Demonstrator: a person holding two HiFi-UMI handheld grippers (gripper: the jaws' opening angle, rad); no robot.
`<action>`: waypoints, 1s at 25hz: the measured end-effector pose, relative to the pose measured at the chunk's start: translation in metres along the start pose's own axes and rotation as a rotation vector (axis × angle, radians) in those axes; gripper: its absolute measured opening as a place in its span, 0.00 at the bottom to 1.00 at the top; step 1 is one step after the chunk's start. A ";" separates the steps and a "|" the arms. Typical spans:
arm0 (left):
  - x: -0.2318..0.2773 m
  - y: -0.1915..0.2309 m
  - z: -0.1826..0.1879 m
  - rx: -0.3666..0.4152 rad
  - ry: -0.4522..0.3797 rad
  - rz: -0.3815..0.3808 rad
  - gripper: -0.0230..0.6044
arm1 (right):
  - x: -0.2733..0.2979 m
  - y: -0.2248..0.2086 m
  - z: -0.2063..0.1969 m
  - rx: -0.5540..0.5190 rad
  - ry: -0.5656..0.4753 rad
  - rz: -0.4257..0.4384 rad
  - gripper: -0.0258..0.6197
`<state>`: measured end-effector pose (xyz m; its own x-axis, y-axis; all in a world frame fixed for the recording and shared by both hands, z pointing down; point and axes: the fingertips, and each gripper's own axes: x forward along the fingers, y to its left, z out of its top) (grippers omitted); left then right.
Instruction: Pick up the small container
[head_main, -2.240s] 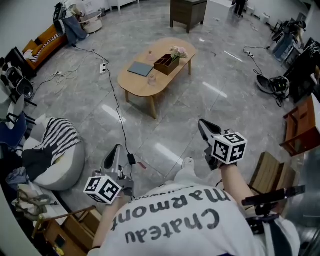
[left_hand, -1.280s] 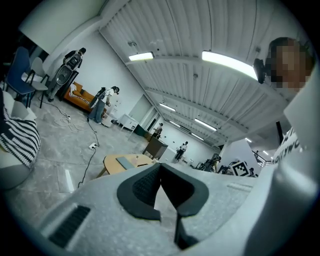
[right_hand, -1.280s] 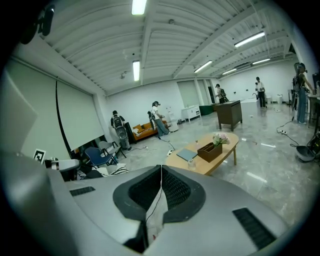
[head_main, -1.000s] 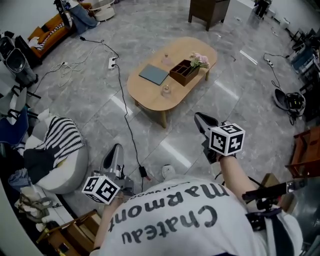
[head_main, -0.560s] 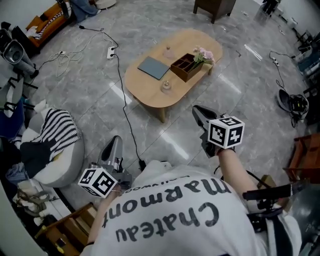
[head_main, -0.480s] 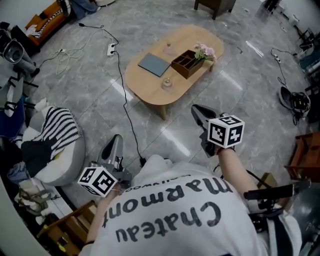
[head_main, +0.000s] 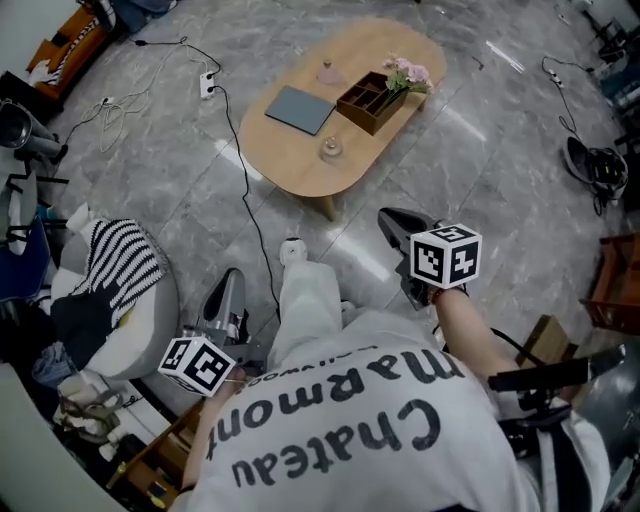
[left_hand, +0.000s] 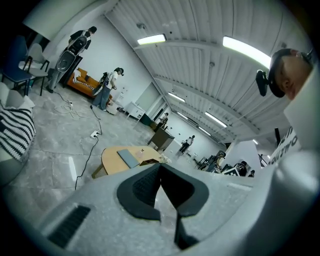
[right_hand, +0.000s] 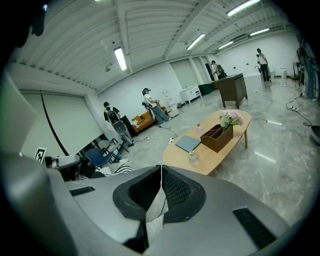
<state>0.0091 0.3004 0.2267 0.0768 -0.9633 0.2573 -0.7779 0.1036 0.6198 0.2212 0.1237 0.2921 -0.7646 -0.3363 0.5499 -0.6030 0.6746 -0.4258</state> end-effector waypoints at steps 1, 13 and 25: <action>0.007 0.005 0.001 -0.013 0.008 0.001 0.06 | 0.004 -0.004 0.006 -0.009 -0.015 -0.018 0.06; 0.136 0.048 0.084 -0.006 0.070 -0.149 0.06 | 0.102 -0.028 0.066 0.045 -0.010 -0.082 0.06; 0.259 0.117 0.139 0.011 0.255 -0.238 0.06 | 0.201 -0.067 0.119 0.184 -0.118 -0.259 0.06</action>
<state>-0.1488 0.0291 0.2631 0.4088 -0.8672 0.2844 -0.7259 -0.1201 0.6772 0.0805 -0.0670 0.3460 -0.5955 -0.5618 0.5742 -0.8032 0.4305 -0.4118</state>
